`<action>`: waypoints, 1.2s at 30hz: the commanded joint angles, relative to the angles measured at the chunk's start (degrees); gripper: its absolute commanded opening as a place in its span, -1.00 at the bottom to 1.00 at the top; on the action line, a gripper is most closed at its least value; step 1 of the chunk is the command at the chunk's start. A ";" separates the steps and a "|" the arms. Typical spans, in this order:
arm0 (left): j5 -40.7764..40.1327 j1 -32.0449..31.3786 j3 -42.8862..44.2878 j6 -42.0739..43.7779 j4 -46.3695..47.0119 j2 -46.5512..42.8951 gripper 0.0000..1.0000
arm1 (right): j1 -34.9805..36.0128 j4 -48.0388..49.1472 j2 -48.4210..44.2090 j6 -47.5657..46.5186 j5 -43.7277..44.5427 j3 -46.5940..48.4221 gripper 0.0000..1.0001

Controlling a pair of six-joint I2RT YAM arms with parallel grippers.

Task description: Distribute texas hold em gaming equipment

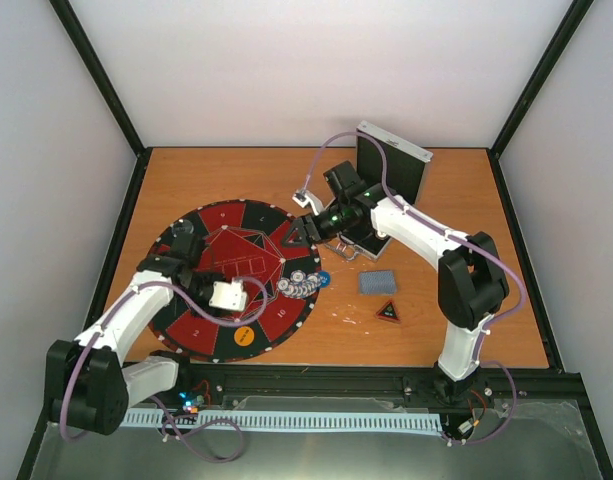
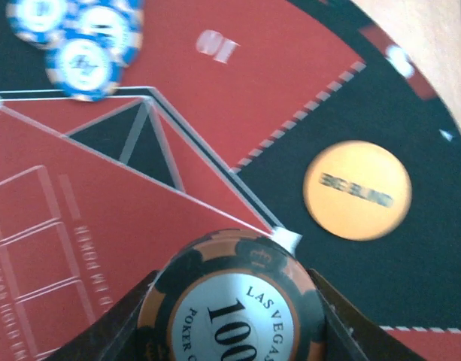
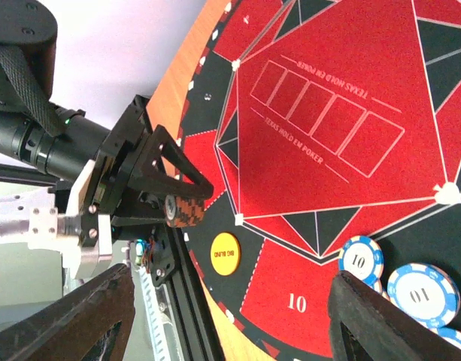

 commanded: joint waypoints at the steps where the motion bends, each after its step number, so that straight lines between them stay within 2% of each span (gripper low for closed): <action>1: -0.37 0.33 -3.77 19.06 -6.07 -3.32 -0.99 | -0.25 -1.61 -0.64 -1.40 1.62 -1.16 0.40; 4: 0.58 0.33 -7.14 25.92 -5.59 -5.42 -0.99 | -0.25 -2.18 -0.49 -1.84 2.27 -1.21 0.40; 7: -2.00 0.33 -10.93 29.96 -3.15 -6.41 -0.99 | -0.37 -2.70 -0.27 -2.08 3.10 -1.06 0.40; 11: -5.52 0.42 -12.09 30.37 -0.56 -3.61 -0.99 | -0.42 -2.75 -0.22 -2.07 3.40 -1.20 0.40; 24: -4.91 0.50 -16.04 32.95 5.01 -2.23 -0.99 | -0.89 -3.27 -0.27 -2.38 4.11 -1.34 0.40; 25: -4.90 0.50 -15.80 32.82 4.54 -1.57 -0.90 | -0.87 -3.46 -0.25 -2.39 4.11 -1.25 0.41; 27: -4.99 0.50 -15.27 32.30 3.11 -0.23 -0.59 | -0.95 -3.66 -0.54 -2.64 4.44 -1.19 0.41; 30: -4.63 0.50 -14.82 31.41 1.32 1.28 -0.33 | -1.19 -3.42 -1.03 -2.59 4.77 -1.66 0.42; 36: -5.39 0.51 -15.65 30.99 2.98 1.08 -0.15 | -1.56 -3.85 -1.05 -2.83 4.81 -1.51 0.42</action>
